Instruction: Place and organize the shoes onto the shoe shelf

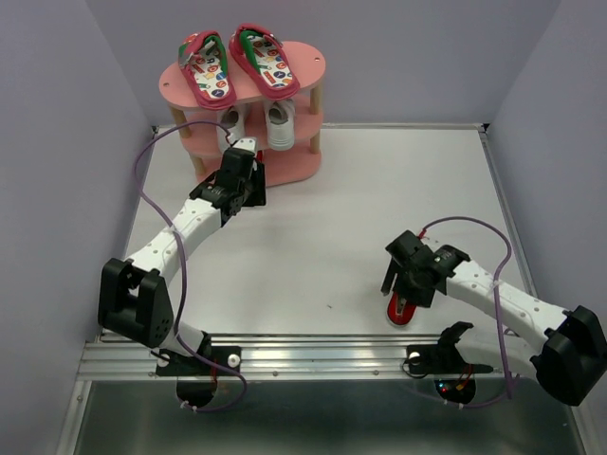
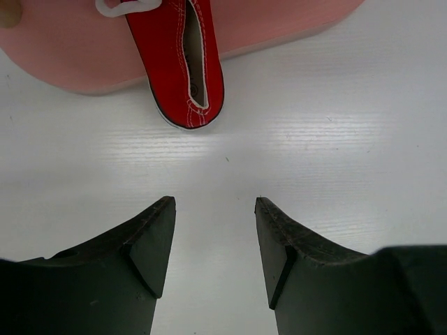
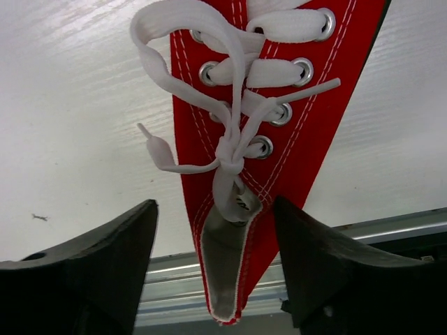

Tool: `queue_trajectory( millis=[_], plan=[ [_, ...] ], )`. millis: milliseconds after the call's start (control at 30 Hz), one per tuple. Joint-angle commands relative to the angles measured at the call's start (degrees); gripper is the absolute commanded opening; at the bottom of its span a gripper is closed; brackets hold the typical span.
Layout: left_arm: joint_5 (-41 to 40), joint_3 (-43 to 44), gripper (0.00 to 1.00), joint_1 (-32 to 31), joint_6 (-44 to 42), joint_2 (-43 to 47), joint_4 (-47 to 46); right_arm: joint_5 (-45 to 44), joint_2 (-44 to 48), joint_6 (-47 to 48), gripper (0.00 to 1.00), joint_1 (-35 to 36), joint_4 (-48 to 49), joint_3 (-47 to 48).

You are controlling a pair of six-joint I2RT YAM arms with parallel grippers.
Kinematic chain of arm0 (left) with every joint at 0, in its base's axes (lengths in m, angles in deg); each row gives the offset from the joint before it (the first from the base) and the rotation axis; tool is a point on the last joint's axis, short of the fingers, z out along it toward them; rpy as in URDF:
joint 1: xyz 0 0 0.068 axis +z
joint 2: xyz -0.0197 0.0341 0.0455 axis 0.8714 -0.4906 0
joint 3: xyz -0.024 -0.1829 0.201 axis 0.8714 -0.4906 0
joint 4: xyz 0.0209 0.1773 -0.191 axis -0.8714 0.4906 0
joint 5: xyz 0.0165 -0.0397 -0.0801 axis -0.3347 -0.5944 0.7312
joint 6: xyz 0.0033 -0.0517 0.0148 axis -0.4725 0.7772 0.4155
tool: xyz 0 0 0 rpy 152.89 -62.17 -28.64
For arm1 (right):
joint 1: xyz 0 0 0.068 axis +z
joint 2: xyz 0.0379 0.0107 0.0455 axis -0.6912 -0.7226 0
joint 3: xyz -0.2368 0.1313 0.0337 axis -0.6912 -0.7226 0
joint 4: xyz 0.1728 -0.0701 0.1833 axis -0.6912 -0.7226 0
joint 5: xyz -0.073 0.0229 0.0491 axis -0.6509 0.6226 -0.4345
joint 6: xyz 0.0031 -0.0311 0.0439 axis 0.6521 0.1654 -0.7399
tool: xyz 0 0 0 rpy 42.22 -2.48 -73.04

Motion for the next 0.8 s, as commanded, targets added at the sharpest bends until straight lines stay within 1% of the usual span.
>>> queue_trajectory(
  millis=[0,67,100,167,200,300,333,467,500,533,600,633,667,700,733,767],
  plan=[
    [0.6,0.0,0.60,-0.2,0.3,3.8,0.7,-2.4,-1.0,-2.9,0.68,1.8,1.8,-1.2],
    [1.0,-0.2,0.60,-0.1,0.3,4.6,0.9,-3.1,-1.4,-2.7,0.46,1.8,1.9,-1.0],
    [1.4,-0.3,0.60,-0.2,0.3,5.0,1.0,-3.9,-1.4,-2.4,0.27,2.4,2.1,-0.6],
    [1.8,-0.4,0.60,-0.2,0.4,5.5,1.0,-4.2,-1.4,-2.1,0.08,2.4,2.5,-0.2],
    [2.1,-0.4,0.60,-0.2,0.4,5.7,1.0,-4.5,-1.5,-2.1,0.01,3.0,2.6,0.4],
    [2.5,0.1,0.60,-0.1,0.6,6.2,1.1,-6.5,-2.0,-1.1,0.01,5.1,2.8,2.5],
    [2.9,0.3,0.60,-0.2,0.5,6.3,1.2,-8.2,-2.1,-0.7,0.01,6.5,3.1,4.7],
    [3.0,1.8,0.59,-0.2,0.5,7.8,2.7,-10.0,-5.3,8.5,0.01,8.5,7.2,11.8],
    [1.9,2.2,0.59,-0.2,0.6,8.1,3.4,-10.4,-8.5,10.1,0.01,8.5,8.5,13.5],
    [1.2,3.2,0.59,-0.2,1.0,8.7,5.1,-10.3,-10.4,14.5,0.01,10.1,9.4,16.9],
    [-0.2,4.0,0.59,-0.2,1.7,9.5,6.5,-10.3,-14.2,18.6,0.01,11.6,11.2,20.0],
    [-0.7,4.4,0.59,-0.2,1.8,10.0,7.0,-9.3,-17.9,22.3,0.01,12.2,13.1,21.4],
    [-0.9,4.5,0.59,-0.2,2.4,11.1,7.7,-8.6,-19.5,24.0,0.01,13.7,14.2,23.8],
    [-1.0,4.6,0.59,-0.2,2.7,11.9,7.7,-8.2,-21.2,25.7,0.01,14.5,16.1,24.8],
    [-1.0,4.8,0.59,-0.2,3.0,13.1,8.1,-7.4,-24.2,29.8,0.01,15.4,16.9,25.9],
    [-0.9,4.9,0.59,-0.1,3.8,13.6,8.2,-7.4,-25.5,31.9,0.01,16.4,17.9,26.7]
  ],
)
